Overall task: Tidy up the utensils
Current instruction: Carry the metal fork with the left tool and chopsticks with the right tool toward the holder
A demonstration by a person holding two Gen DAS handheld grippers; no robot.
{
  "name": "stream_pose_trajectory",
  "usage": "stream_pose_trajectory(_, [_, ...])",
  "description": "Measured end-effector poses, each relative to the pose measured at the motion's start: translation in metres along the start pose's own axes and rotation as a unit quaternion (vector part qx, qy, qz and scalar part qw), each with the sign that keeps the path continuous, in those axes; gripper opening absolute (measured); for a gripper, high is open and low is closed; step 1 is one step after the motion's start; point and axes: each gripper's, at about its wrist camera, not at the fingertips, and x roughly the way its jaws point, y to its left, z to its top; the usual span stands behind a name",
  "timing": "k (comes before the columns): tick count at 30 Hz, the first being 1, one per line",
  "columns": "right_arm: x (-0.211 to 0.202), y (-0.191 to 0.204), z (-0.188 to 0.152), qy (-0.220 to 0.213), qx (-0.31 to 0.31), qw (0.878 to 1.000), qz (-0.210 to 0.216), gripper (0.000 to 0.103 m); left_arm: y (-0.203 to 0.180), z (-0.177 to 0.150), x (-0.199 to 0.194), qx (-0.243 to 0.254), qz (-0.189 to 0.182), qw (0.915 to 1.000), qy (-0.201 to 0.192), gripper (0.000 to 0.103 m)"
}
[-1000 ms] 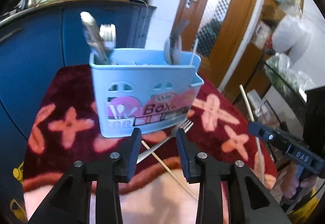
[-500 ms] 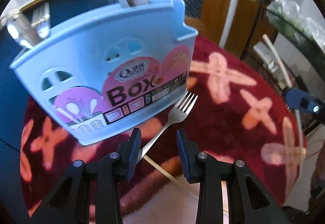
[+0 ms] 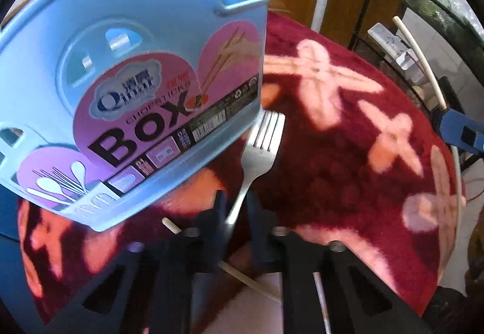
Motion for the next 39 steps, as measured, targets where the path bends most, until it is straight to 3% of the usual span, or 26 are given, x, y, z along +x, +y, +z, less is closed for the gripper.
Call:
stream_pose_trajectory(12, [-0.005,0.002,-0.003,-0.006,0.001,1.0,0.007,0.006,-0.006,-0.025,-0.027,-0.026,-0.027,0.9993,0.008,0.004])
stream_pose_trajectory(18, [-0.01,0.007,-0.002,-0.015,-0.007,1.0,0.009,0.006,-0.004,-0.049,-0.06,-0.071,-0.041,0.9943,-0.069,0.004])
stream_pose_trajectory(26, [-0.012,0.014,0.003,-0.029,-0.011,0.999,0.011,0.006,0.01,-0.066,-0.111,-0.127,-0.039,0.9754,-0.176,0.004])
stream_pose_trajectory(39, [-0.003,0.04,0.011,-0.034,-0.035,0.999,0.011,0.006,0.048,-0.028,-0.16,-0.162,0.002,0.943,-0.291,0.004])
